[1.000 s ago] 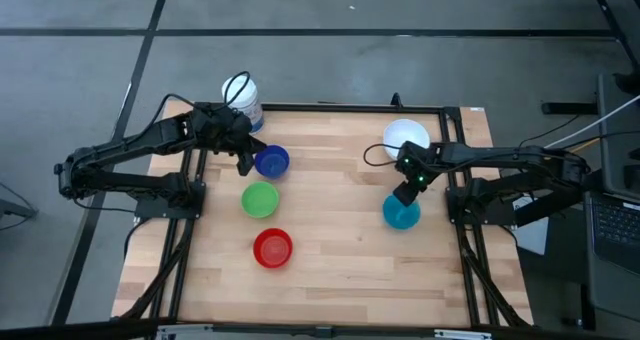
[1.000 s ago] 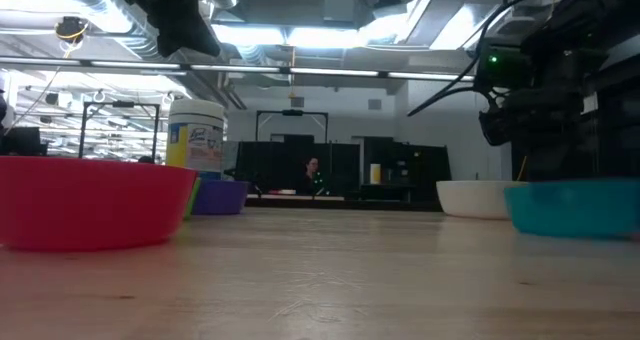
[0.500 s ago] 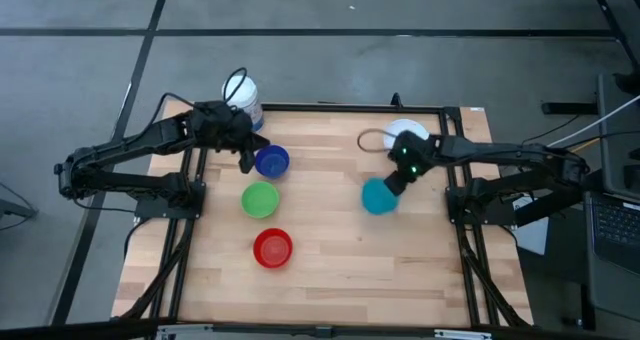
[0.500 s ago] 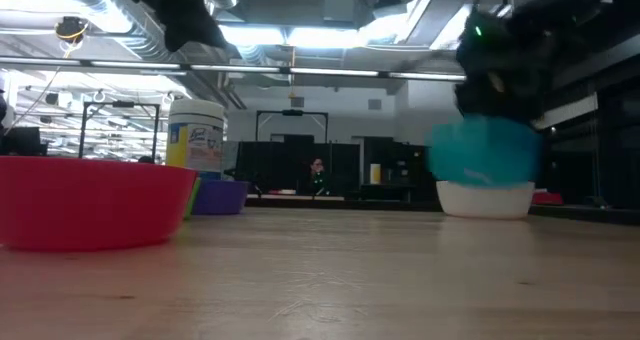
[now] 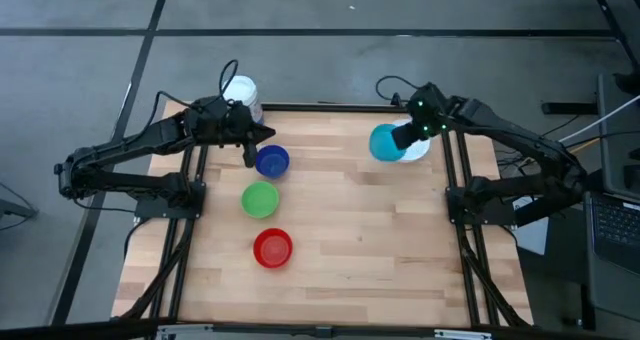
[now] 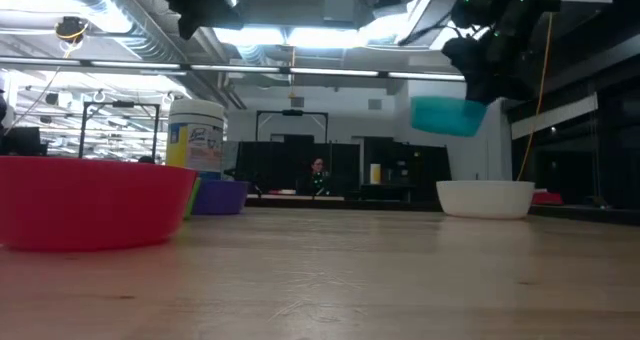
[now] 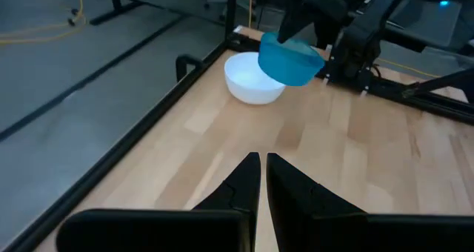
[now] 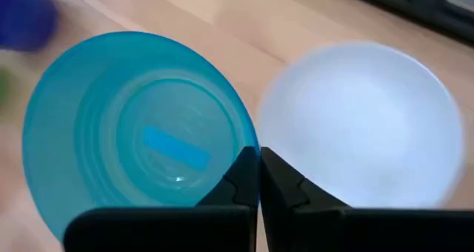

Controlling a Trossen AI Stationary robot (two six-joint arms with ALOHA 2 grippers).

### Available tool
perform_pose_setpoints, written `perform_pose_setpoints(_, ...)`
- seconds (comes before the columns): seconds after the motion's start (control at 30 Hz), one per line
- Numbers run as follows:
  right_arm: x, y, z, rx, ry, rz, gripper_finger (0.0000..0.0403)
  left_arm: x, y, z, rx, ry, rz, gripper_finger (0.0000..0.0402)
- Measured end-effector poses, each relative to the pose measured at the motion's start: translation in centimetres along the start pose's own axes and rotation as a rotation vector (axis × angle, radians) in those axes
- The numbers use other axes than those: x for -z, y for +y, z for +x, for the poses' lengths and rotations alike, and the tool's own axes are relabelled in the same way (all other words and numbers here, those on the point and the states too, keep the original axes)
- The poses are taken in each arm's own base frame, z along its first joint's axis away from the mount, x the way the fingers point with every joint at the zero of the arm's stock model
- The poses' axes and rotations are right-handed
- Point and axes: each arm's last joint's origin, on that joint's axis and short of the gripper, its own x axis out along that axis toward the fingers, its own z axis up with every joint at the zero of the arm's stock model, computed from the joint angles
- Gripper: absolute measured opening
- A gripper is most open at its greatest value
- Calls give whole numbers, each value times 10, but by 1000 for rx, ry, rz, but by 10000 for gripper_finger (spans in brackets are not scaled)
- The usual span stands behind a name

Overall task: Nest bowls inside each other
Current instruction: Stack the light blue bowl on the white bowl

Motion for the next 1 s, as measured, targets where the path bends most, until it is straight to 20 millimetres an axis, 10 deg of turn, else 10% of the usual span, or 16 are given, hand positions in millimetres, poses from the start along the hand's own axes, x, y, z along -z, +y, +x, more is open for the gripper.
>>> perform_pose_setpoints(1.0, -17, -74, 25, 311, 144, 226, 0, -1, 0, 0, -8, -6, 22, 20)
